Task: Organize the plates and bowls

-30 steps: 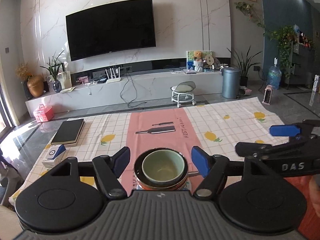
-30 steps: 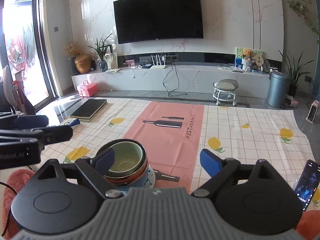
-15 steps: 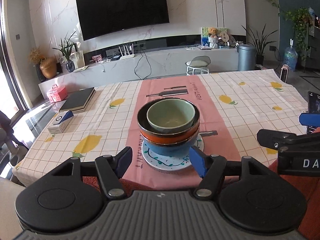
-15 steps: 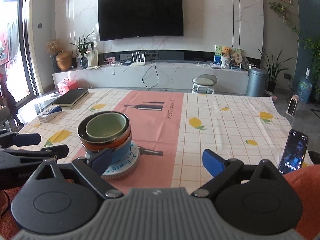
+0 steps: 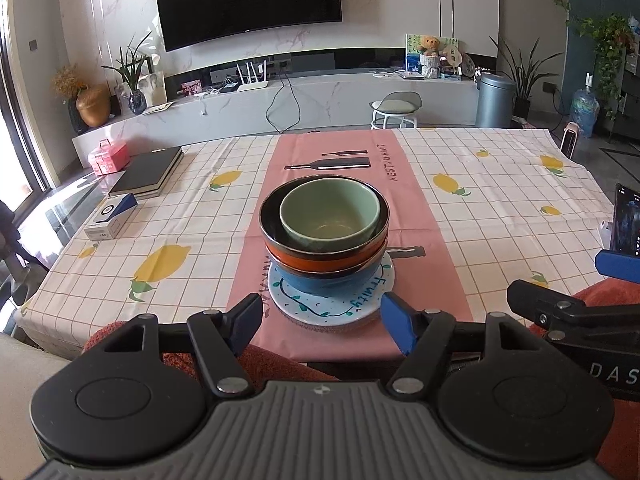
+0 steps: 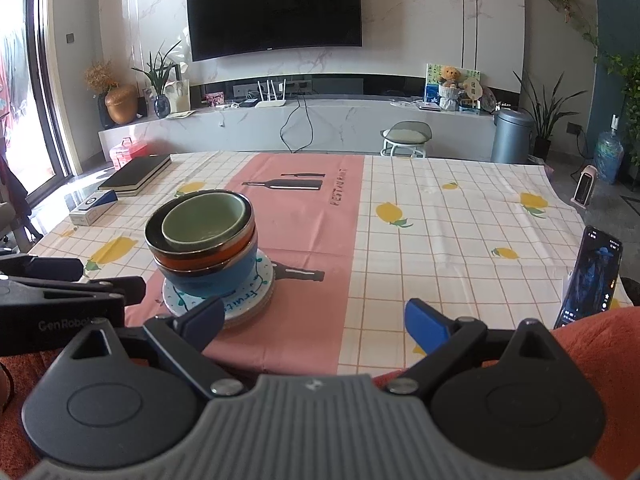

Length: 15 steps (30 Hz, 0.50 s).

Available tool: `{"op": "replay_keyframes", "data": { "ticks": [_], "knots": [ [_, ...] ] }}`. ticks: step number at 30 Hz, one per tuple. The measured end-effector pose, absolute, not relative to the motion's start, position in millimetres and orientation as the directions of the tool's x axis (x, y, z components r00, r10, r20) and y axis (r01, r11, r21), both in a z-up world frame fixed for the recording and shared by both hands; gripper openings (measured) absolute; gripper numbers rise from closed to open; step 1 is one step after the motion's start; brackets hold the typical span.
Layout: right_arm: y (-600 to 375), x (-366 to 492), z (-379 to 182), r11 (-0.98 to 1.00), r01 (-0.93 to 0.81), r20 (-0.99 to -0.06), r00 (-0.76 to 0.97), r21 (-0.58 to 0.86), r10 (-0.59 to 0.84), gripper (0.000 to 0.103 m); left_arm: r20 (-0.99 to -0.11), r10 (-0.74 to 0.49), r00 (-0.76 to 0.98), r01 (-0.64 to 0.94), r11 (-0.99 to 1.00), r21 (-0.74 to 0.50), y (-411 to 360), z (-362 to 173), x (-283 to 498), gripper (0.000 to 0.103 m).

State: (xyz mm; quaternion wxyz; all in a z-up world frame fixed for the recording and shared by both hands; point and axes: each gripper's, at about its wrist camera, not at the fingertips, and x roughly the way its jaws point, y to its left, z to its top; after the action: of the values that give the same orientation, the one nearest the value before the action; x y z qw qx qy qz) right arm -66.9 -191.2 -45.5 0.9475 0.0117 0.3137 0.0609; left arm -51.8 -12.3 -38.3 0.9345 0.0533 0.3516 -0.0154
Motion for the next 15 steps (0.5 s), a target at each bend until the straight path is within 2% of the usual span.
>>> {"op": "replay_keyframes", "data": {
  "ticks": [15],
  "knots": [
    [-190.0, -70.8, -43.4, 0.992, -0.115, -0.579, 0.806, 0.058, 0.127, 0.095, -0.650, 0.011, 0.760, 0.055, 0.995, 0.081, -10.9, -32.7, -55.7, 0.080]
  ]
}}
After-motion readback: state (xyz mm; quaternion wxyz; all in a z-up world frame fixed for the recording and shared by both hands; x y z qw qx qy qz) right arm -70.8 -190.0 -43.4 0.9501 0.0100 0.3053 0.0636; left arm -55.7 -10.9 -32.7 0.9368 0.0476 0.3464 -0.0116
